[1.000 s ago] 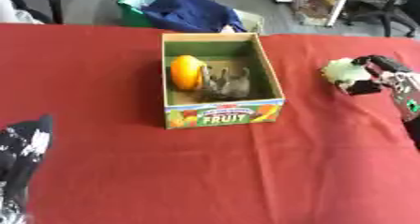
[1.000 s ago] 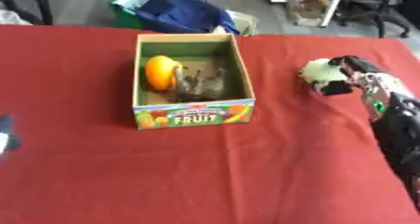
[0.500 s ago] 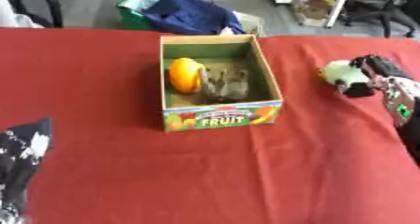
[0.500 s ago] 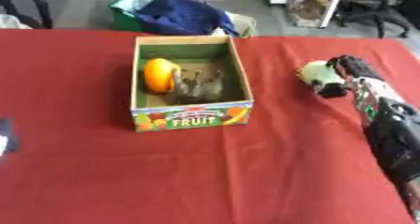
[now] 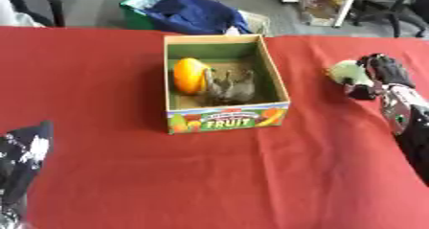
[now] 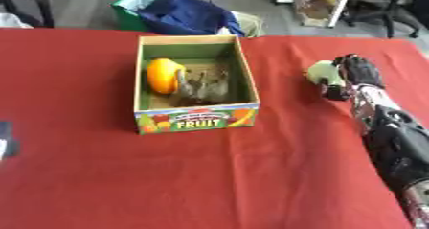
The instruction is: Pick up objects on the table and place them in the box.
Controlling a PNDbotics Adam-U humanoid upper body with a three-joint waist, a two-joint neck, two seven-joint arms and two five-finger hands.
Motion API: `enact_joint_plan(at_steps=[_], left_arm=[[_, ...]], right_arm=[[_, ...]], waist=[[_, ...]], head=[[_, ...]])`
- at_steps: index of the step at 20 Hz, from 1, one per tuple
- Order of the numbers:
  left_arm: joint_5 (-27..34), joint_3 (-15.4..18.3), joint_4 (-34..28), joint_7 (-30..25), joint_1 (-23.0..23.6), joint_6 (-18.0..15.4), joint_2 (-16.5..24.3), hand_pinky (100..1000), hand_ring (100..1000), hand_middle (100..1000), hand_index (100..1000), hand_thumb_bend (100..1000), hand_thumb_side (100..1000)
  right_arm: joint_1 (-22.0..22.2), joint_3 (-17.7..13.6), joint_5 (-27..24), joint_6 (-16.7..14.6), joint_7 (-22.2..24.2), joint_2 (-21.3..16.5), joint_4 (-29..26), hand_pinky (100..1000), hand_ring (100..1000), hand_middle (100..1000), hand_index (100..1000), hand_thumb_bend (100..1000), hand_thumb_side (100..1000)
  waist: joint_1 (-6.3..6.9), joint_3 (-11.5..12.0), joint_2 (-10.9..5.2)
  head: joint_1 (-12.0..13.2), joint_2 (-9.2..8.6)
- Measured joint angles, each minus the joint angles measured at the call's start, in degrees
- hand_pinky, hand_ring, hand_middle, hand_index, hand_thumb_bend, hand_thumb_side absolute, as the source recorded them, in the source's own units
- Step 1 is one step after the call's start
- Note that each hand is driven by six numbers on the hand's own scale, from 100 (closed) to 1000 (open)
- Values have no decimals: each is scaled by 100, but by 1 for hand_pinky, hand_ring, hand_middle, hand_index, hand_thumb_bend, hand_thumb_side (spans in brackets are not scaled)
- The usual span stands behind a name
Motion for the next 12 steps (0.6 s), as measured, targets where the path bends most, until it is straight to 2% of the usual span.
enact_joint_plan(at_steps=[3, 5, 12], left_arm=[[0, 0, 0, 0, 0, 0, 0, 592, 548, 482, 606, 524, 459], [0, 0, 0, -1, 0, -1, 0, 591, 547, 482, 606, 524, 459], [0, 0, 0, -1, 0, -1, 0, 592, 547, 482, 606, 525, 459]], right_arm=[[1, -1, -3, -17, -212, 26, -22, 348, 329, 100, 131, 100, 196], [4, -2, -32, -56, -356, 34, -88, 325, 309, 100, 121, 100, 200], [-39, 5, -204, -289, -512, 34, -878, 304, 291, 100, 113, 100, 207]], waist=[[-4, 0, 1], [-6, 0, 3], [-31, 0, 3]], head=[[-8, 0], [-11, -1], [-13, -2]])
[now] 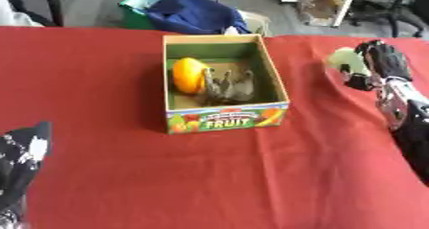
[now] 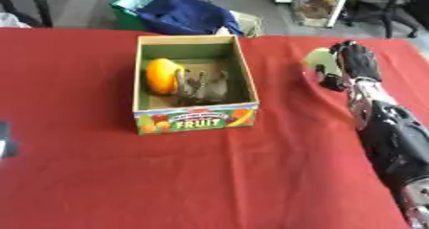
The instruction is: Pick up objects on the table and place them in the box.
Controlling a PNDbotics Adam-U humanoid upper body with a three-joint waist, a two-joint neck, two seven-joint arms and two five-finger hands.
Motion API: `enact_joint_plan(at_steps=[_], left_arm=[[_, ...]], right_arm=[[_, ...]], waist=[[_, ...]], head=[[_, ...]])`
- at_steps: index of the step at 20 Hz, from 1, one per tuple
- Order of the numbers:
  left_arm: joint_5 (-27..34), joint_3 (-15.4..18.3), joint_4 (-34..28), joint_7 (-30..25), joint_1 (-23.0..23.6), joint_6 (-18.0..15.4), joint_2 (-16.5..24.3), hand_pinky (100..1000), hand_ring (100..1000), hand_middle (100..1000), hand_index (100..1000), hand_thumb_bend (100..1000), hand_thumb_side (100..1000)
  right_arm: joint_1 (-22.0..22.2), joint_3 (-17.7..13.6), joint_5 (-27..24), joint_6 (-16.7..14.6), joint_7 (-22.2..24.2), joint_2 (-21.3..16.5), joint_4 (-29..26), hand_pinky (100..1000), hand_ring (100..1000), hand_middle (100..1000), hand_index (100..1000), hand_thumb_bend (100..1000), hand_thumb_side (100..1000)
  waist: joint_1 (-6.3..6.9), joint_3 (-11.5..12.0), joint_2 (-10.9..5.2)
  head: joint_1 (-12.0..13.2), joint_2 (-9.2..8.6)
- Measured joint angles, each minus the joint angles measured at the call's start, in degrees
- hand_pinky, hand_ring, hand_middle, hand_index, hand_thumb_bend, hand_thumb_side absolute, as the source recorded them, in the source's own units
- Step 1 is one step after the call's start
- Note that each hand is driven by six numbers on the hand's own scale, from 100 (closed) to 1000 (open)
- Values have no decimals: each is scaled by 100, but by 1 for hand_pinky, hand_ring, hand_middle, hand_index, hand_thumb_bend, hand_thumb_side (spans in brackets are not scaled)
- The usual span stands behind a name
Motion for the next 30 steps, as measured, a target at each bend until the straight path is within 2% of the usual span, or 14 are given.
enact_joint_plan(at_steps=[4, 8, 9, 10, 15, 20, 24, 28, 30], left_arm=[[0, 0, 0, 0, 0, 0, 0, 592, 547, 482, 606, 524, 459], [0, -1, 0, -2, -1, -1, -1, 592, 547, 482, 606, 525, 459], [0, -2, 0, -2, -2, -1, -1, 592, 547, 482, 606, 525, 459], [0, -2, 0, -3, -2, 0, -2, 592, 547, 482, 606, 525, 458], [0, -5, 0, -15, -11, 9, -6, 592, 547, 482, 606, 526, 458], [1, -7, 0, -26, -48, 6, -13, 591, 547, 482, 606, 528, 458], [4, -8, 0, -29, -51, 3, -54, 591, 546, 482, 606, 528, 458], [15, -8, 0, -32, -51, 0, -56, 591, 546, 482, 605, 529, 457], [16, -8, 0, -33, -51, -1, -57, 591, 546, 482, 605, 530, 457]], right_arm=[[-192, 80, -50, -115, 123, 43, -460, 306, 294, 100, 115, 100, 209], [-455, 214, -35, -229, 288, 256, -718, 315, 302, 100, 120, 100, 201], [-525, 263, -5, -269, 329, 329, -759, 320, 306, 100, 121, 100, 237], [-595, 315, 45, -314, 372, 410, -784, 322, 307, 100, 122, 100, 185], [-848, 536, 438, -556, 534, 872, -806, 337, 321, 100, 128, 100, 178], [-979, 625, 823, -708, 635, 1298, -736, 365, 349, 100, 143, 100, 188], [-980, 673, 1100, -797, 747, 1522, -620, 444, 422, 108, 190, 100, 202], [-963, 741, 1321, -948, 1109, 1668, -501, 513, 500, 181, 259, 100, 227], [-917, 768, 1411, -1023, 1347, 1708, -441, 571, 572, 287, 381, 100, 277]], waist=[[-6, 0, -1], [-3, 24, -3], [-2, 38, -3], [-2, 55, -4], [1, 153, -6], [2, 281, -6], [2, 317, -6], [1, 312, -6], [2, 298, -6]], head=[[-1, -1], [-8, -19], [-16, -22], [-19, -27], [-45, -46], [-79, -48], [-101, -49], [-113, -49], [-116, -49]])
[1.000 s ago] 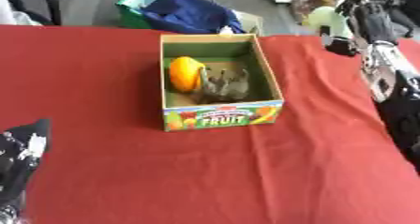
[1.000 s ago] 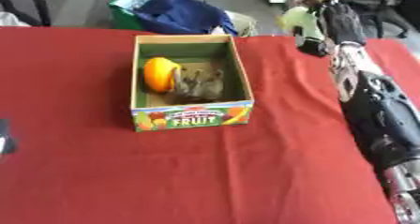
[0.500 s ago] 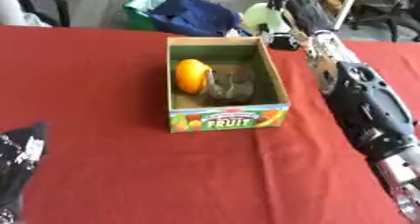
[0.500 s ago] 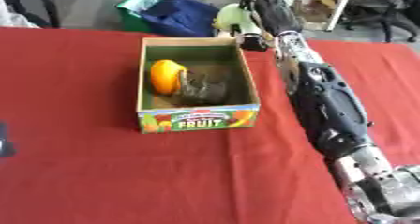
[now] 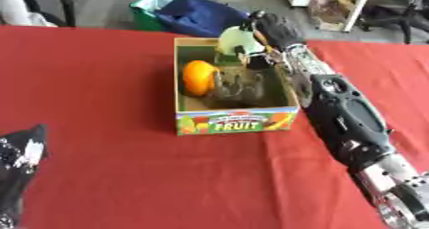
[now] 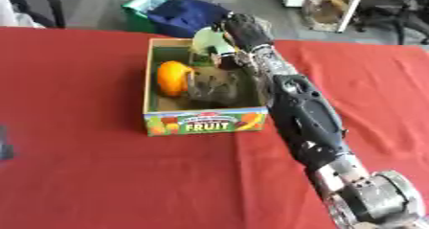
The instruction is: Pick up objects on the table and place them in the box.
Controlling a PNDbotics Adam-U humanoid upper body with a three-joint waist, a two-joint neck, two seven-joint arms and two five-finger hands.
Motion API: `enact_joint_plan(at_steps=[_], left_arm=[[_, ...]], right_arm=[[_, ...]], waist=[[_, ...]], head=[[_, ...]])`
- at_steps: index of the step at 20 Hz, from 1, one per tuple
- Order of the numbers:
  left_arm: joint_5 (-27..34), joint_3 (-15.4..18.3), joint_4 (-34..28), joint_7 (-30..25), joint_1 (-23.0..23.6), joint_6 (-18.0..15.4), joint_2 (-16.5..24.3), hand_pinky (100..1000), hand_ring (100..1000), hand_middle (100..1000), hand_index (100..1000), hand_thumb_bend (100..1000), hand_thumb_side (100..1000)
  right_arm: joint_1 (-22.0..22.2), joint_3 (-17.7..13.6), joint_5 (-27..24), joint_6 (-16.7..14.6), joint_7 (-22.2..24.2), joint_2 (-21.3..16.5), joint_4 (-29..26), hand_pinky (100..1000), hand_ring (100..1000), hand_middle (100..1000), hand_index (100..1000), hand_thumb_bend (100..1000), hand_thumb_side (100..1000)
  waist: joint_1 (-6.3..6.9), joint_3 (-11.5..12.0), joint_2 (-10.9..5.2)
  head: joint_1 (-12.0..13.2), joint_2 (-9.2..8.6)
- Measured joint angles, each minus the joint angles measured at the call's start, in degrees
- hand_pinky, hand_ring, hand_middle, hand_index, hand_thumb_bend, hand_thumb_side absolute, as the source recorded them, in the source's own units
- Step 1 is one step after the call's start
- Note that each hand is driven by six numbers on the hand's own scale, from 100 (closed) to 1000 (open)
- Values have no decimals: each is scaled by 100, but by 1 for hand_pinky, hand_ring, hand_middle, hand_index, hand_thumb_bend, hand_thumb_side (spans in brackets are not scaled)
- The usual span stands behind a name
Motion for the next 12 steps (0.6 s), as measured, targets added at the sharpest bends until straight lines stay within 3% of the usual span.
enact_joint_plan(at_steps=[2, 5, 8, 12], left_arm=[[0, 0, 0, 0, 0, 0, 0, 591, 546, 482, 605, 530, 457], [0, 0, 0, 0, 2, 0, -1, 591, 546, 481, 605, 530, 457], [0, 0, 0, -1, 7, -1, -1, 591, 546, 481, 605, 531, 457], [0, 0, 0, 0, 11, -1, -1, 591, 546, 481, 605, 532, 456]], right_arm=[[33, 5, 63, -88, 274, 12, 53, 619, 631, 508, 620, 100, 340], [43, 3, 34, -245, 703, 9, 60, 671, 712, 736, 807, 100, 378], [53, 2, -161, -401, 1127, -10, -21, 727, 779, 869, 902, 100, 395], [98, 5, -648, -600, 1736, -142, -319, 755, 811, 924, 933, 108, 358]], waist=[[5, -20, 0], [17, -58, -11], [19, -90, -16], [20, -127, -16]], head=[[-1, 0], [-1, 0], [3, 0], [15, 1]])
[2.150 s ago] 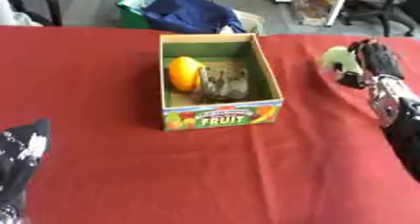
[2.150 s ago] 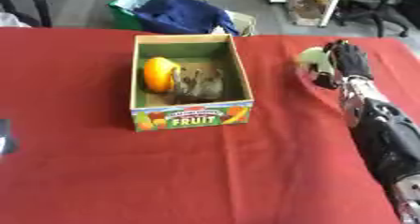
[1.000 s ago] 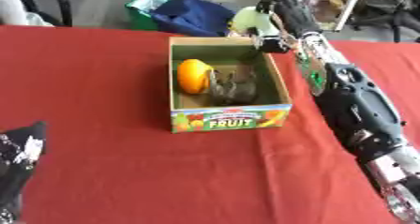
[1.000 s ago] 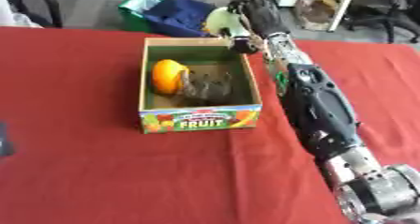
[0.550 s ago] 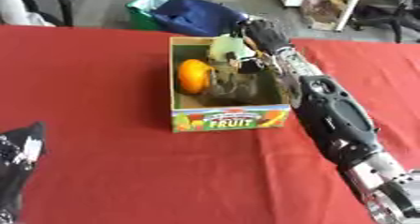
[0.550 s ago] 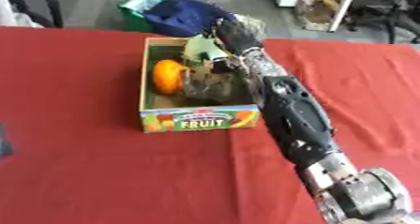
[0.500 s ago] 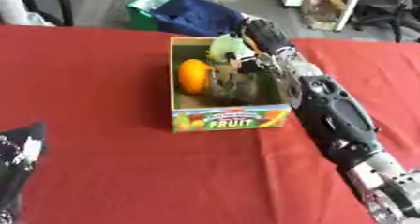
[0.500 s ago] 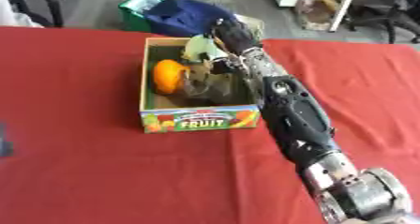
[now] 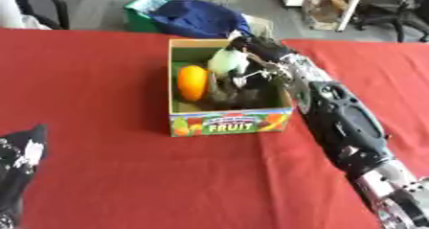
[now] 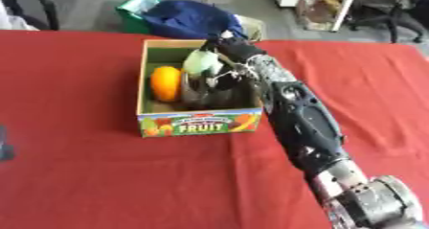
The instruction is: Pick up objects on the table and place them in the box.
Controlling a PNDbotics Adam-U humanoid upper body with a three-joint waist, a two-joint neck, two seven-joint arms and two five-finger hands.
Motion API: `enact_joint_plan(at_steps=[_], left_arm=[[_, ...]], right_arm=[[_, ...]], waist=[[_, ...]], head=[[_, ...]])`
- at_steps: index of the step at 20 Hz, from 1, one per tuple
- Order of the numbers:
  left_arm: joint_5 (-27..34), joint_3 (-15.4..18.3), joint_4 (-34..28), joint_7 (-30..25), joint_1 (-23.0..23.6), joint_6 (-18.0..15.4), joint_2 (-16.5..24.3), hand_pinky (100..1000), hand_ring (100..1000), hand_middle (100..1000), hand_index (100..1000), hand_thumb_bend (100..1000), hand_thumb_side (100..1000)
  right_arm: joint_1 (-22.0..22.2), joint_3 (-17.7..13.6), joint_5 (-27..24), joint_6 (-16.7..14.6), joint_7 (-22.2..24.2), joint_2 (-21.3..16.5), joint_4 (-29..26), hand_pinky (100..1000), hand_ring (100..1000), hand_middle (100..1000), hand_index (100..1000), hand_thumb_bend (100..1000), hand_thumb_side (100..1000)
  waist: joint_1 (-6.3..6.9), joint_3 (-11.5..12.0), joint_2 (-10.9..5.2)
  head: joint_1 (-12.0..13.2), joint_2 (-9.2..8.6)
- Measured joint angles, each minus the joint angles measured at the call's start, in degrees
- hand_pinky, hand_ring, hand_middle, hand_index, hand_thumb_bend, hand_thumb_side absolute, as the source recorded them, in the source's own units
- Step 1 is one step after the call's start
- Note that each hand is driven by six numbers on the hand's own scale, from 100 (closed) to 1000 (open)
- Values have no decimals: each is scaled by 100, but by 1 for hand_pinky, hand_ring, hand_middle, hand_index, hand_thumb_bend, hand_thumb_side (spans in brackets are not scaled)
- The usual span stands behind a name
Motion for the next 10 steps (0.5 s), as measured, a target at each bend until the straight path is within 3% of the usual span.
enact_joint_plan(at_steps=[7, 10], left_arm=[[0, 1, 0, 3, 35, -3, 0, 591, 545, 481, 605, 531, 456], [0, 2, 0, 4, 37, -4, 1, 590, 545, 481, 605, 531, 456]], right_arm=[[86, 72, -935, -112, 662, -355, -834, 764, 825, 930, 936, 100, 317], [171, 103, -1281, -98, 774, -498, -1156, 745, 799, 893, 921, 100, 255]], waist=[[1, -82, -7], [1, -108, -13]], head=[[27, 2], [35, 3]])
